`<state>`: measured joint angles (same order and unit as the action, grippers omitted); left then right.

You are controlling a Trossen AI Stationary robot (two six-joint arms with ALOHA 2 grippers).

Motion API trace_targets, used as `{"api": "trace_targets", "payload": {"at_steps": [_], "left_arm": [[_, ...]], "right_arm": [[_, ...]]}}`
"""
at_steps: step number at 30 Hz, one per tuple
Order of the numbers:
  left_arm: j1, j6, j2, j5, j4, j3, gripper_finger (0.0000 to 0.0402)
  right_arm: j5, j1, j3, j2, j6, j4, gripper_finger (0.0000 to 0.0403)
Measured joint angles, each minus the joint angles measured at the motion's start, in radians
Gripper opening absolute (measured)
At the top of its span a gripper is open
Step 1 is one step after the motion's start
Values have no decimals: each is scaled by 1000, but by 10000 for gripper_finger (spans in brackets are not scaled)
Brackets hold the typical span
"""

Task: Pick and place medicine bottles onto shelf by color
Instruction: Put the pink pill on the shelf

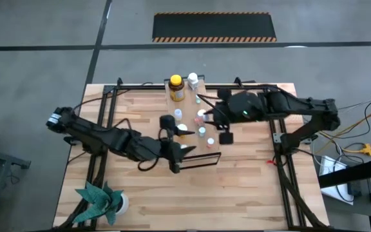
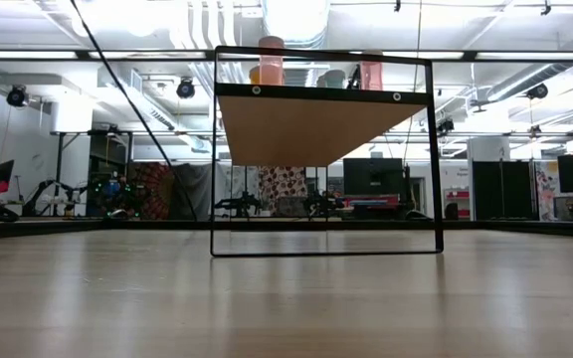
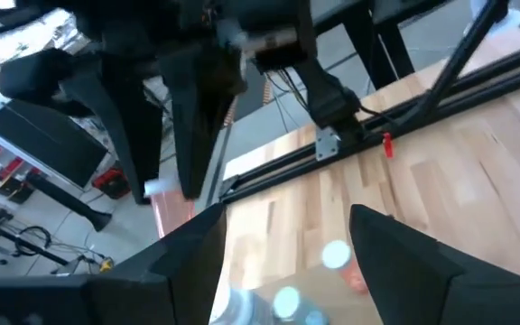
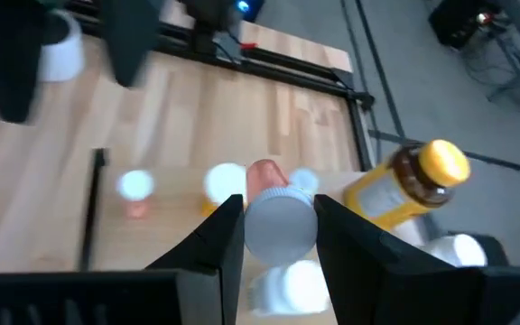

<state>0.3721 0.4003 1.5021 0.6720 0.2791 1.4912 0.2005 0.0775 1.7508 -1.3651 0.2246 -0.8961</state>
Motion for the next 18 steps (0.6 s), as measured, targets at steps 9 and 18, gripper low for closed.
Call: {"api": "trace_targets", "payload": {"at_steps": [9, 18], "left_arm": [[-1, 0, -165, 6, -68, -176, 219], [-4, 1, -279, 8, -123, -311, 219]], "right_arm": [[0, -173, 288, -212, 25, -148, 109], [-236, -348, 512, -425, 1, -322, 109]]}}
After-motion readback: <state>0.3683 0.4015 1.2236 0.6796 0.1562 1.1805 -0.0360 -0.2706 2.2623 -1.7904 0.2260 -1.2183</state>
